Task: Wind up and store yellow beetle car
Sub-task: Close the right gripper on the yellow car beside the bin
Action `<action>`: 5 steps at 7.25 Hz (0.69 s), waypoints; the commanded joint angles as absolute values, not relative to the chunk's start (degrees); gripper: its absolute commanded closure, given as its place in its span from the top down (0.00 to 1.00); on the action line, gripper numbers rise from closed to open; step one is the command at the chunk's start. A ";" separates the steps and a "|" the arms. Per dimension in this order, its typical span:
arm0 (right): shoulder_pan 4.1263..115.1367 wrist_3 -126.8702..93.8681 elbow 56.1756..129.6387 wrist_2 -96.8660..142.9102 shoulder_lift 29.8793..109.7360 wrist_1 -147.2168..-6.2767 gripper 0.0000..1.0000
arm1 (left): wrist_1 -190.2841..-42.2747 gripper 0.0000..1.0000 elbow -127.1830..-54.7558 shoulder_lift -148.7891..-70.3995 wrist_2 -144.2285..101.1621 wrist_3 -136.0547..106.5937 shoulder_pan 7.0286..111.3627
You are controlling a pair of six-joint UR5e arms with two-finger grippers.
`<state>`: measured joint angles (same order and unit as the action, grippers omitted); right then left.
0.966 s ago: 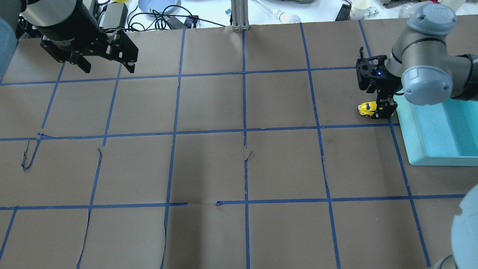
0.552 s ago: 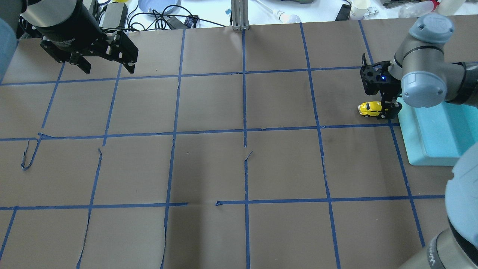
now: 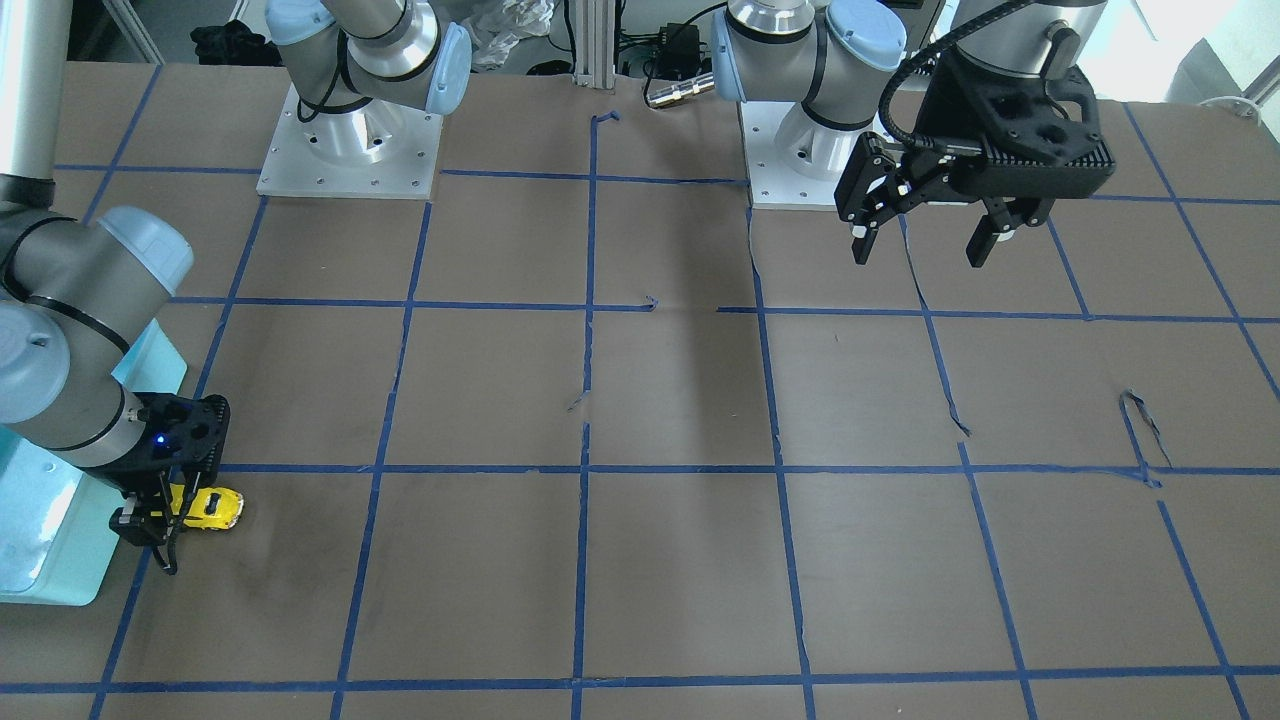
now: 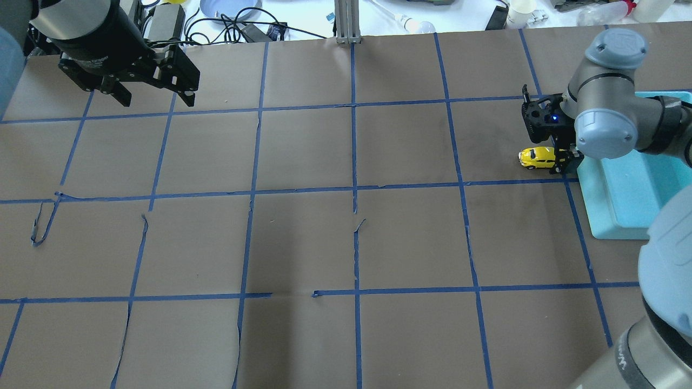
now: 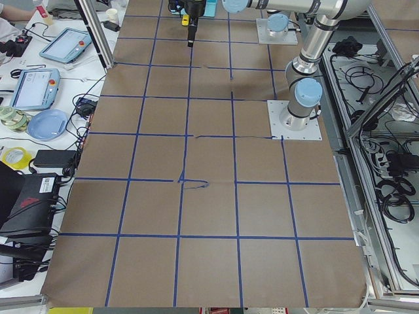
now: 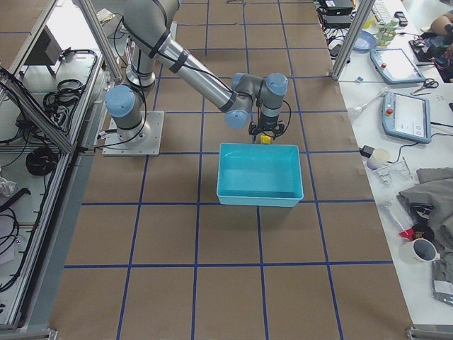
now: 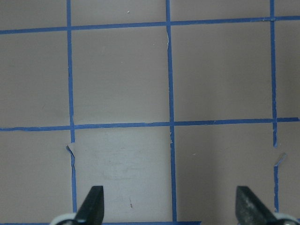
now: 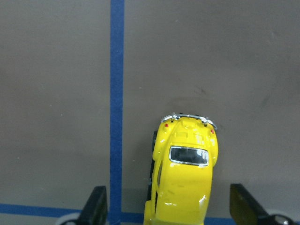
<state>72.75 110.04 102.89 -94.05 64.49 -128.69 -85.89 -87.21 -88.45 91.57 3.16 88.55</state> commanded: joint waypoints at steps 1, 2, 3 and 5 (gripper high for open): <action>72.69 109.78 102.92 -93.69 63.03 -129.72 0.92 | -85.96 1.00 -87.54 -88.42 91.58 3.16 88.77; 72.69 109.69 102.92 -93.52 63.02 -129.73 0.83 | -85.87 1.00 -87.54 -88.42 91.58 3.16 88.51; 72.69 109.60 102.83 -93.43 63.02 -129.64 0.66 | -85.96 1.00 -87.54 -88.42 91.58 3.16 88.59; 72.69 109.60 102.83 -93.43 63.28 -129.64 0.39 | -85.87 1.00 -87.54 -88.33 91.50 3.16 88.59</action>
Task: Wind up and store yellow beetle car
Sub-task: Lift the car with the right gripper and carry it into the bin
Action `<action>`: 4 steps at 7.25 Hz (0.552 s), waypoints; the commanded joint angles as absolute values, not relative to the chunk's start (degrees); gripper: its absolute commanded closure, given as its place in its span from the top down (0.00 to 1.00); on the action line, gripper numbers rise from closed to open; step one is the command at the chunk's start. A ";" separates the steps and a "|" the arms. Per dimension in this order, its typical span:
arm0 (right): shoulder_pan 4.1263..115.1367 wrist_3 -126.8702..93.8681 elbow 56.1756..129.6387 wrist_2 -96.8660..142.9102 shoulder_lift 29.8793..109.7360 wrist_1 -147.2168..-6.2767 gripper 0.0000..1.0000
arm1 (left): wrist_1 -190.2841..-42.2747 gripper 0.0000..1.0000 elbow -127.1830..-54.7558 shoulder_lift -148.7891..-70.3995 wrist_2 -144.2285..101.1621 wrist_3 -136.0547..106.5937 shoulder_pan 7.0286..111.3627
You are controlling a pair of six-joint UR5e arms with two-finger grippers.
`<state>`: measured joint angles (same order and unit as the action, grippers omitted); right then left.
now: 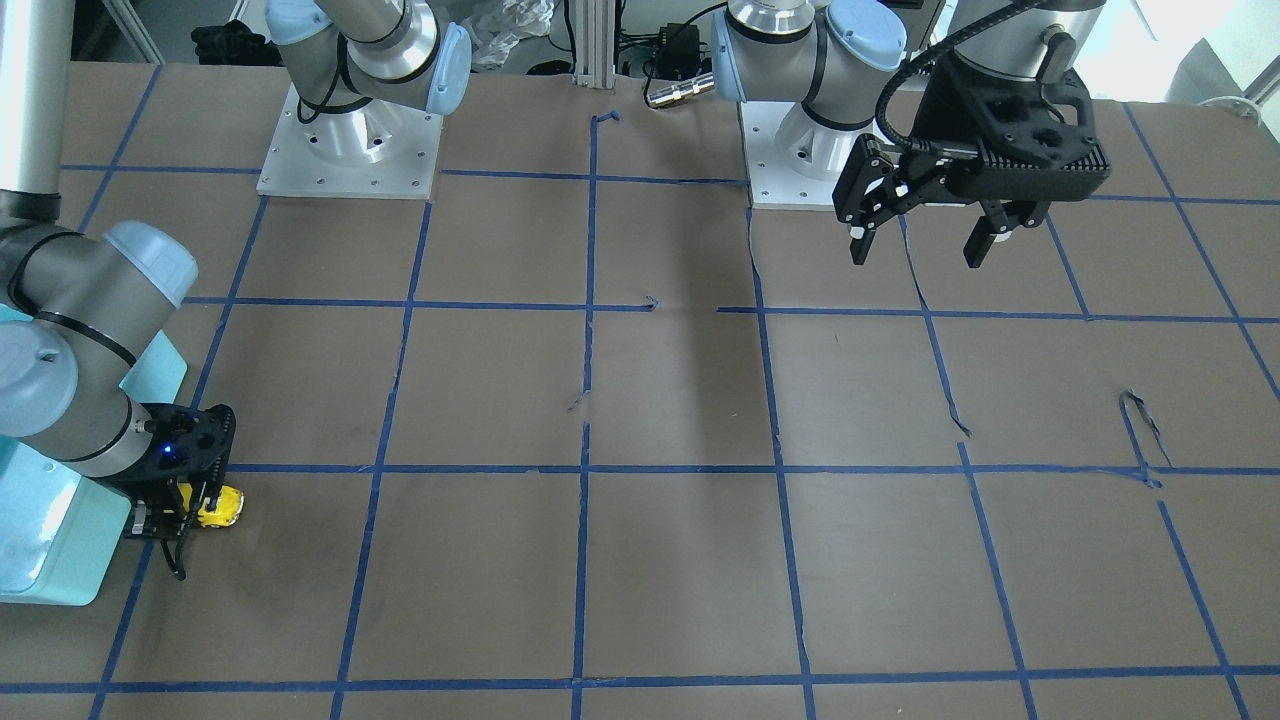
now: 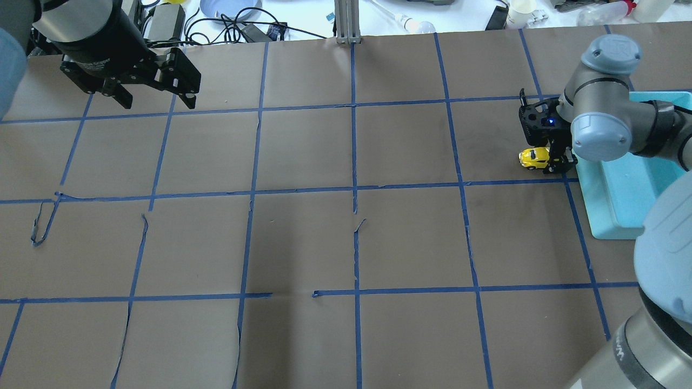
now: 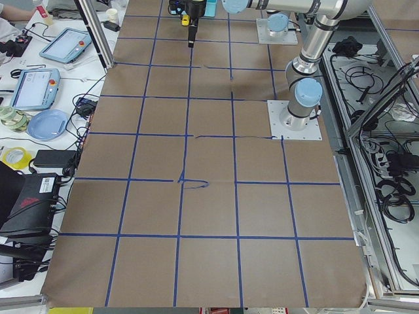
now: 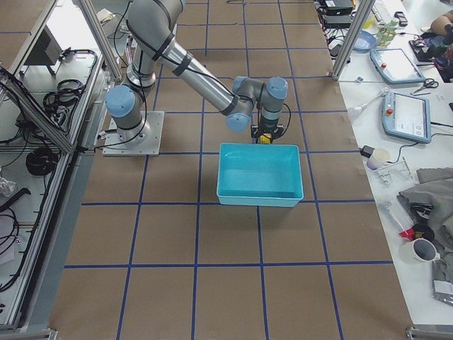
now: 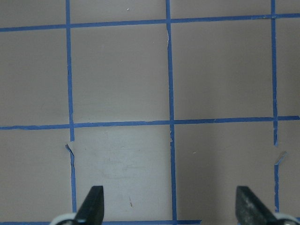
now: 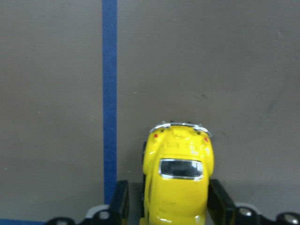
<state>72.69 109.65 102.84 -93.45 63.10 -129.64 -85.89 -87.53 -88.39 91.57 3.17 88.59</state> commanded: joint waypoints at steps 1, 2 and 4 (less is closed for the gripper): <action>72.69 109.34 102.75 -93.43 63.72 -129.55 0.34 | -85.87 1.00 -87.54 -88.33 91.49 3.16 88.51; 72.77 107.42 101.87 -93.34 64.76 -129.38 0.33 | -85.87 1.00 -87.54 -88.33 91.49 3.16 88.51; 73.65 104.87 99.06 -89.94 67.57 -126.05 0.34 | -85.87 1.00 -87.54 -88.33 91.49 3.16 88.51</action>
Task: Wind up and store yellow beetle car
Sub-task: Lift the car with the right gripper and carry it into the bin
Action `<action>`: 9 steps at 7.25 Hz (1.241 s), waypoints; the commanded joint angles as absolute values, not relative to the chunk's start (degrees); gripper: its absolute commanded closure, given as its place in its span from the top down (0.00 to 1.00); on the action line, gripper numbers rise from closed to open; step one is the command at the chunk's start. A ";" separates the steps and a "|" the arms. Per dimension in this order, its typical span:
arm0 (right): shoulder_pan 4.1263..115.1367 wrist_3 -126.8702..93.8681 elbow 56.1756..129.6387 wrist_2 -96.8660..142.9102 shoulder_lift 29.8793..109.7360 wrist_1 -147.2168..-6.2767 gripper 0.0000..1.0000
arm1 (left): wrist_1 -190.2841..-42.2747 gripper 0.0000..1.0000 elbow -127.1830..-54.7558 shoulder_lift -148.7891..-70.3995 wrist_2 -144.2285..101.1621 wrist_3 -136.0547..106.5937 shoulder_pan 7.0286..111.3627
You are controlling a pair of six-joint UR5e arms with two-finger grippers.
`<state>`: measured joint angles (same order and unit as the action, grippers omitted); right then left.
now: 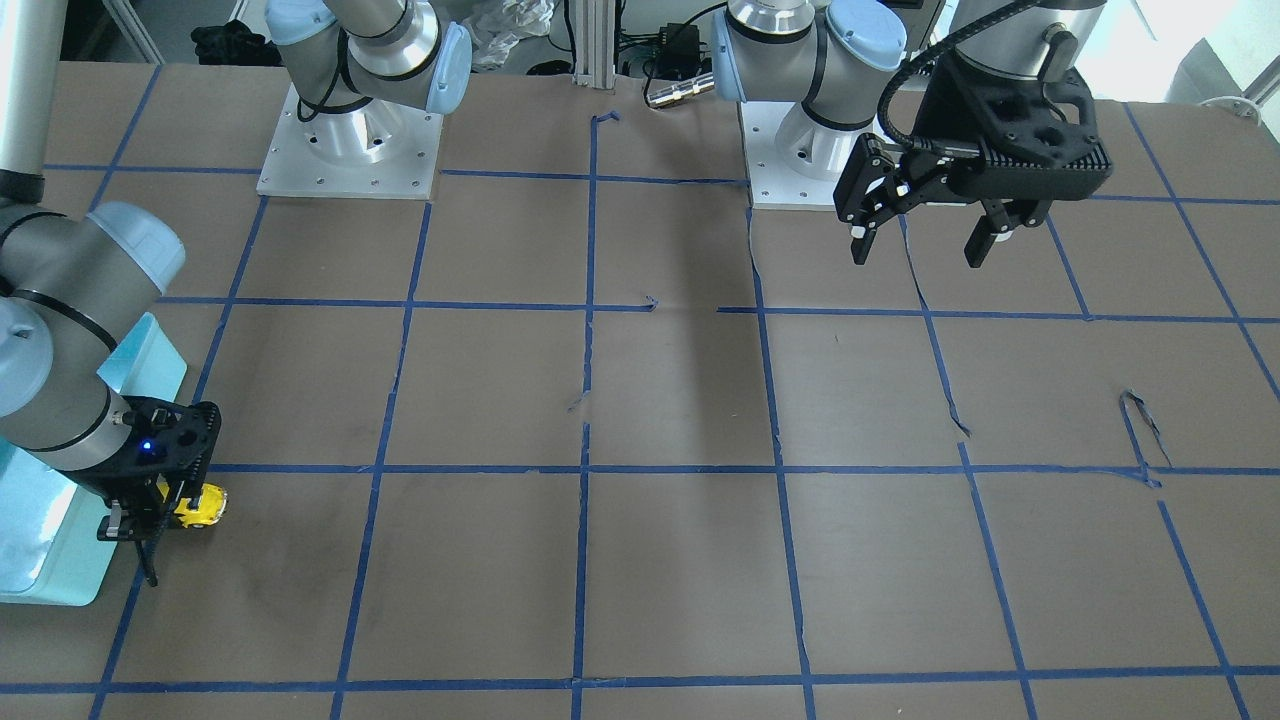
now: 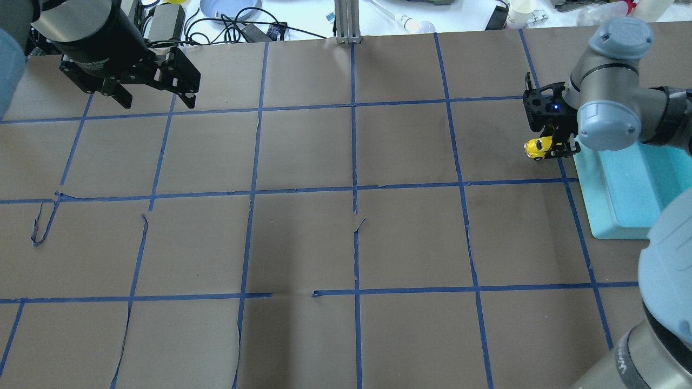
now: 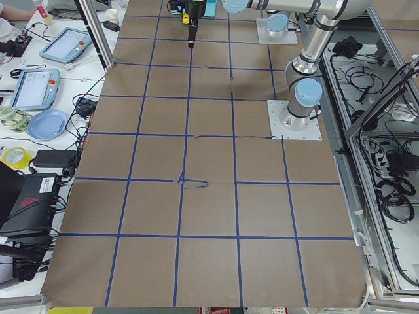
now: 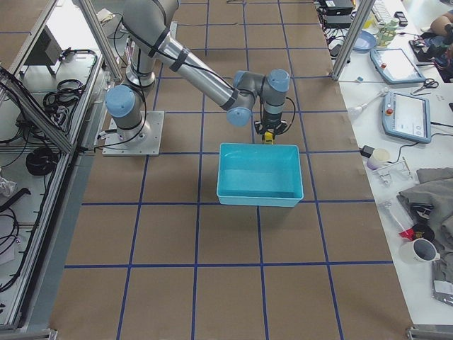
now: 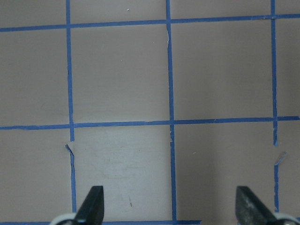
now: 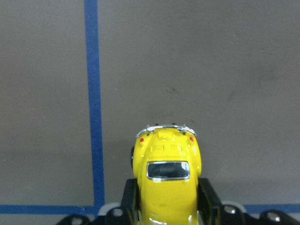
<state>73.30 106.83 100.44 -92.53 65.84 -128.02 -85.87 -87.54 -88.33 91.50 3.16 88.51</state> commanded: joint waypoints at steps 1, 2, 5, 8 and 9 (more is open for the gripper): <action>74.09 102.94 98.44 -89.22 68.81 -125.25 0.34 | -85.87 1.00 -87.54 -88.42 91.58 3.16 88.42; 74.61 102.83 97.48 -89.21 69.51 -123.68 0.34 | -85.87 1.00 -87.54 -88.42 91.58 3.16 88.42; 74.10 103.35 95.80 -89.82 72.60 -119.71 0.34 | -85.87 1.00 -87.54 -88.42 91.49 3.16 88.42; 67.27 108.52 95.89 -90.18 72.60 -119.71 0.34 | -85.87 1.00 -87.54 -88.42 91.58 3.16 88.42; 64.10 111.68 96.06 -90.09 72.51 -119.62 0.34 | -85.87 1.00 -87.54 -88.42 91.67 3.16 88.42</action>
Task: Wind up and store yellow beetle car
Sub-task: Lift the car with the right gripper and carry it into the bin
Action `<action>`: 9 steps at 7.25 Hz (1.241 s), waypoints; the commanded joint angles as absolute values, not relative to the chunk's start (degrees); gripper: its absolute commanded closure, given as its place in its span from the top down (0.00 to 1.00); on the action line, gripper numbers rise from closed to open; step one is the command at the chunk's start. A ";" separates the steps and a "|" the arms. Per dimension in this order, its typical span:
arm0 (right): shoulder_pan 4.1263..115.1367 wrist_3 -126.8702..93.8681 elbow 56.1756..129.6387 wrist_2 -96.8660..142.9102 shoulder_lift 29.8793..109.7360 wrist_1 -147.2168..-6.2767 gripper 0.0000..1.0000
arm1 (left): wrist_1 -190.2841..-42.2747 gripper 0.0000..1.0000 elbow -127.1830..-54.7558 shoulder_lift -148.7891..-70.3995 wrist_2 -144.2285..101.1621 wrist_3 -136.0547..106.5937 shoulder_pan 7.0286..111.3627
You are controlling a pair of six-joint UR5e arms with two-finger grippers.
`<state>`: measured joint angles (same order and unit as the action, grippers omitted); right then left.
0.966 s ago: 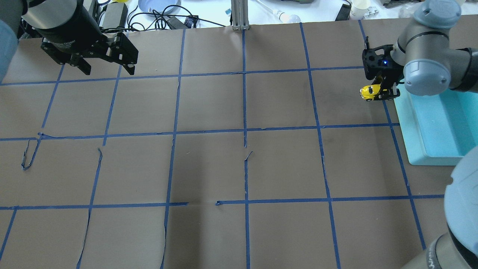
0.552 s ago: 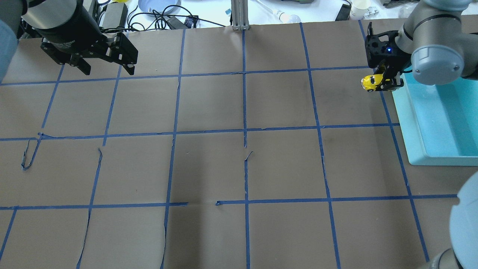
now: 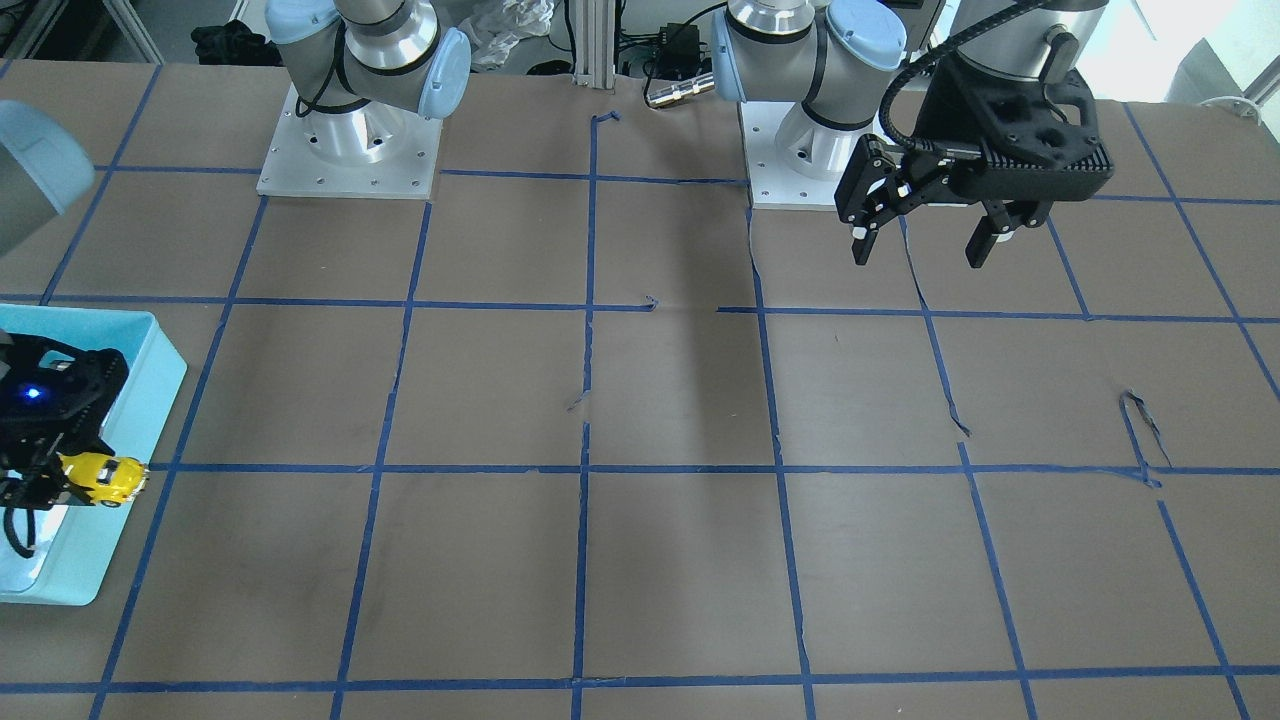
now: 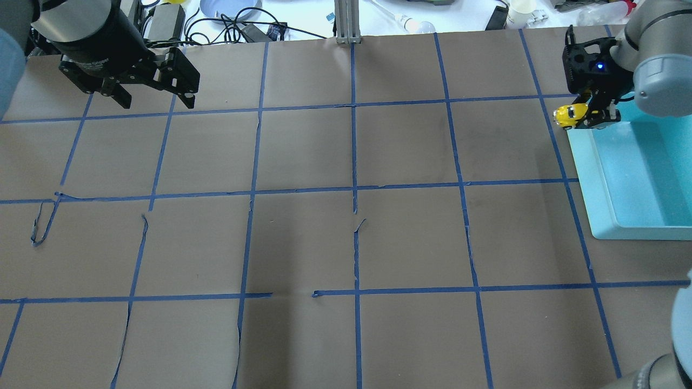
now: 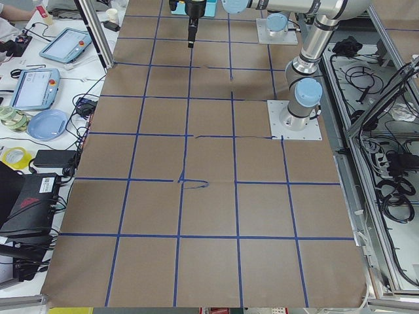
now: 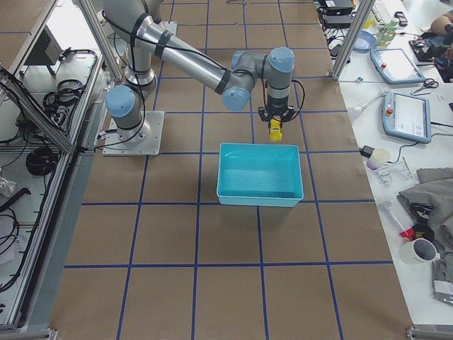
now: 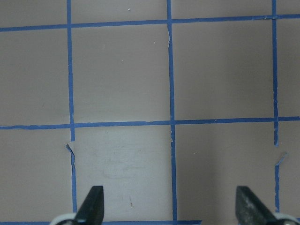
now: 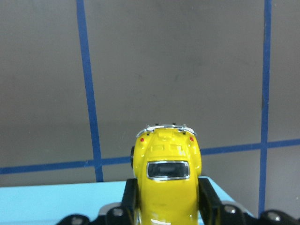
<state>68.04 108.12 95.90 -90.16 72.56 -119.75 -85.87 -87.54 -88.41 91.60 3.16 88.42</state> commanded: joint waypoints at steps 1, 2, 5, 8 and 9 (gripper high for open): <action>60.42 115.62 96.41 -89.74 72.51 -119.62 0.34 | -85.87 1.00 -87.54 -88.42 91.58 3.16 88.42; 56.99 117.14 96.50 -89.74 72.51 -119.27 0.34 | -85.87 1.00 -87.54 -88.42 91.58 3.16 88.42; 54.58 120.32 97.29 -90.09 72.51 -118.21 0.34 | -85.87 1.00 -87.54 -88.42 91.67 3.16 88.42; 54.58 123.12 100.98 -89.91 71.37 -119.53 0.34 | -85.87 1.00 -87.54 -88.42 91.58 3.16 88.42; 54.58 123.22 100.90 -90.09 69.28 -120.23 0.34 | -85.87 1.00 -87.54 -88.42 91.58 3.16 88.42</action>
<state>54.59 122.52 100.42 -89.97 71.20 -119.46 -85.87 -87.54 -88.42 91.59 3.16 88.42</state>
